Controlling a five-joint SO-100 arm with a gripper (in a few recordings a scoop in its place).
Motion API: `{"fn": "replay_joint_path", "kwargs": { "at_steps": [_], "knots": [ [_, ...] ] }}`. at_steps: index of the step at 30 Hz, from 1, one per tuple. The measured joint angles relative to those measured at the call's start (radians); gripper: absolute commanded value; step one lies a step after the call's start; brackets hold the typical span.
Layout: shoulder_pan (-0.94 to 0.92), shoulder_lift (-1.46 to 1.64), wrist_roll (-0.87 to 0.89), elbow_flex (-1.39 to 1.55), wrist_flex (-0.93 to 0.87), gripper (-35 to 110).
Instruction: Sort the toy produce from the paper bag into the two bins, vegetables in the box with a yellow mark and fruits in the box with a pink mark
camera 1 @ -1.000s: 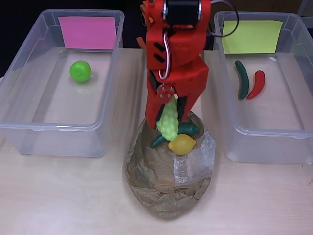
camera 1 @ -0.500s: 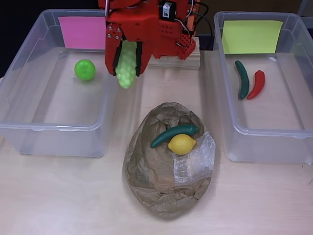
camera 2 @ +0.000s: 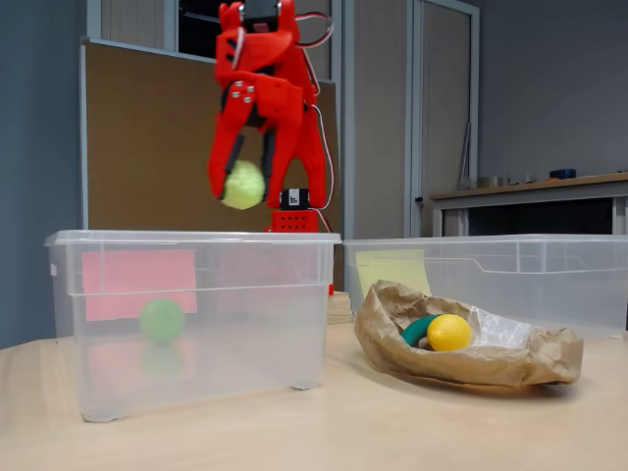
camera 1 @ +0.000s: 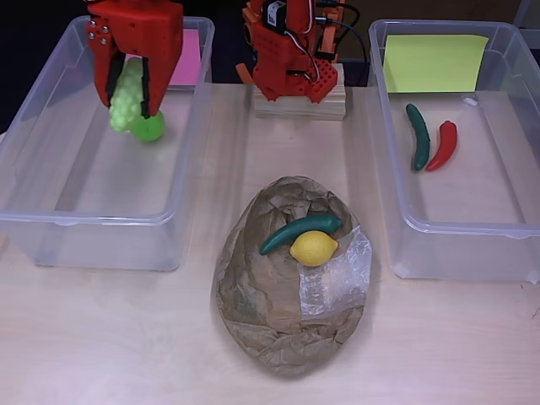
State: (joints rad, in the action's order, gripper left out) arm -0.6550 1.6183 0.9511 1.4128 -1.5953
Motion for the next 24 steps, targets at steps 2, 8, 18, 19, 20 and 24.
{"fn": "replay_joint_path", "kwargs": {
  "at_steps": [2,8,18,19,20,24],
  "knots": [
    [-0.054,-0.012,0.0,0.029,0.055,17],
    [-0.204,-0.101,0.0,0.101,0.202,18],
    [-0.374,-0.275,0.0,0.155,0.296,27],
    [-0.382,-0.279,0.0,0.17,0.302,29],
    [-0.385,-0.282,0.0,0.178,0.311,30],
    [-0.391,-0.319,0.0,0.212,0.342,35]
  ]
}}
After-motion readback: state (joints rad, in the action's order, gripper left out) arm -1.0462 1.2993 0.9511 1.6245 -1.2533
